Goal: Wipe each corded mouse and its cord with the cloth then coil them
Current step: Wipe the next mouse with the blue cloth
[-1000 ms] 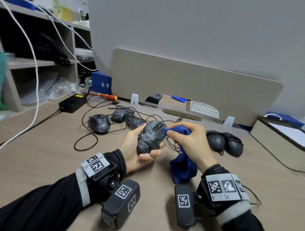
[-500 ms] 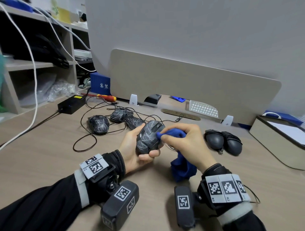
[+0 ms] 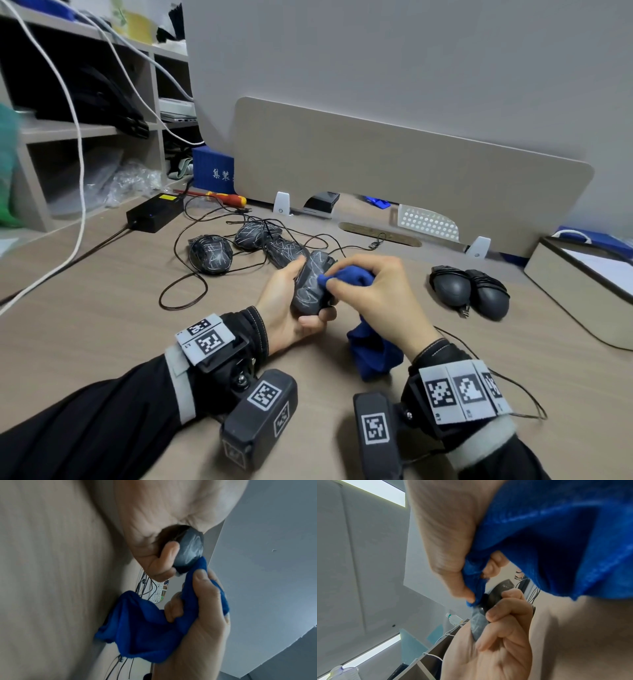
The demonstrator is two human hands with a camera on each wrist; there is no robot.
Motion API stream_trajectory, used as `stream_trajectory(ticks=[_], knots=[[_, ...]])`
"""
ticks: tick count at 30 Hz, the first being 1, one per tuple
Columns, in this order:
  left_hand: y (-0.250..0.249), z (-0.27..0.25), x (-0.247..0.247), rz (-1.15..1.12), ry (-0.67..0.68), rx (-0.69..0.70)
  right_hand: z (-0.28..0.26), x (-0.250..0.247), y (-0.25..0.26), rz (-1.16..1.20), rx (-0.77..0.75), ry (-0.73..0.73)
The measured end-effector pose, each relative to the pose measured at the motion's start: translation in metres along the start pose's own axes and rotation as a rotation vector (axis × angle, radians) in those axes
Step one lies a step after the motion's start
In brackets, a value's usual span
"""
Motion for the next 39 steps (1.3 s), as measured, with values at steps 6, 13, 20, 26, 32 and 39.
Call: stream_trajectory(ticks=[6,13,20,26,32,39], knots=[[0.0,-0.001,-0.004,0.03,-0.045,-0.002,-0.001,0.013,0.008,-0.054,-0.061,0.115],[0.006,0.0,-0.003,0.089,-0.042,-0.028,0.0,0.0,0.002,-0.087,-0.063,0.07],[0.005,0.002,-0.005,0.149,-0.068,-0.044,0.002,0.017,0.009,-0.028,-0.11,0.089],[0.005,0.0,-0.011,0.123,-0.126,-0.044,-0.004,0.037,0.019,-0.186,-0.146,0.245],[0.009,-0.001,-0.012,0.106,-0.149,-0.055,0.001,0.016,0.01,-0.129,-0.105,0.106],[0.01,-0.003,-0.003,0.054,-0.083,-0.081,0.002,-0.004,-0.001,-0.124,-0.028,-0.073]])
Point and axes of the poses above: each hand's wrist, its own z-axis towards the middle knuckle, its own x-axis out of the palm, y = z × x, the point moved 10 cm from there along z, towards the middle knuckle, and after that the axes turned 10 degrees about y, right-handed, at the moved point
